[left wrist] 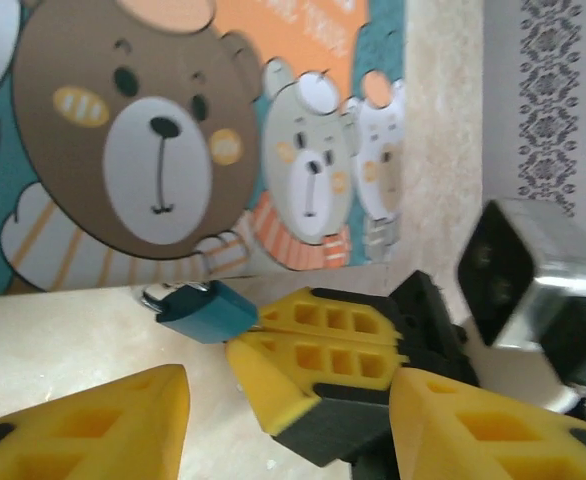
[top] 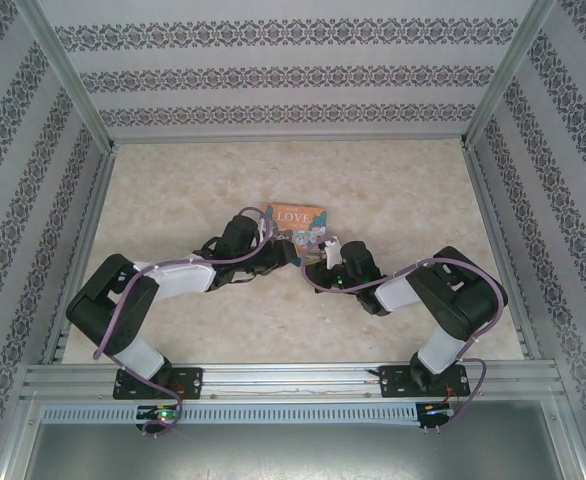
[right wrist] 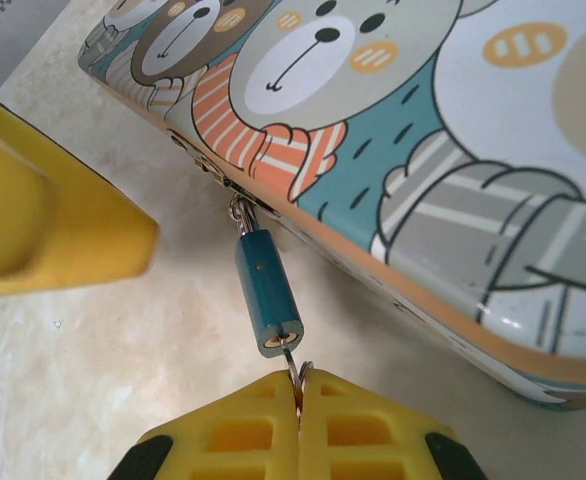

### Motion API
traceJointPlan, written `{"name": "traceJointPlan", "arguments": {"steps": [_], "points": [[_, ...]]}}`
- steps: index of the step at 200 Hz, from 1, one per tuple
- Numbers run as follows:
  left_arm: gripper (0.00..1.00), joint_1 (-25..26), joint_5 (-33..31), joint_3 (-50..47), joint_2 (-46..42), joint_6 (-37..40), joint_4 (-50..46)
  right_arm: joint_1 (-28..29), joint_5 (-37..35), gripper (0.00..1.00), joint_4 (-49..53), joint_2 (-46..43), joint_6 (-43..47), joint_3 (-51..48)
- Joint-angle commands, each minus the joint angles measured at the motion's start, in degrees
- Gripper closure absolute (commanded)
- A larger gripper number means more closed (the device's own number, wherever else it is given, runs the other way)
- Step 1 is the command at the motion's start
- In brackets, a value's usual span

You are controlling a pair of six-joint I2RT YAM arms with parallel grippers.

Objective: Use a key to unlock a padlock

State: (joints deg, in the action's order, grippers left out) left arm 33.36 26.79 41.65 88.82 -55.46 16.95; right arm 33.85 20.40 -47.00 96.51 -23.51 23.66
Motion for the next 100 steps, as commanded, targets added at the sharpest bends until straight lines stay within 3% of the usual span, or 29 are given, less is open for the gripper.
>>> {"name": "traceJointPlan", "arguments": {"steps": [1,55,100], "points": [[0.43,-0.48,-2.41,-1.28,-4.82,2.92,-3.40,-0.38,-0.47,1.00,-2.15,-0.71,-1.18,-0.59],[0.34,-1.77,-7.78,-6.87,-18.86,5.96,-3.97,-0.36,0.92,1.00,-1.01,-2.14,-2.53,-0.54],[0.34,-2.08,-10.22,-13.90,-27.42,0.53,0.82,-0.27,3.77,1.00,2.30,-4.05,-7.80,0.68]]}}
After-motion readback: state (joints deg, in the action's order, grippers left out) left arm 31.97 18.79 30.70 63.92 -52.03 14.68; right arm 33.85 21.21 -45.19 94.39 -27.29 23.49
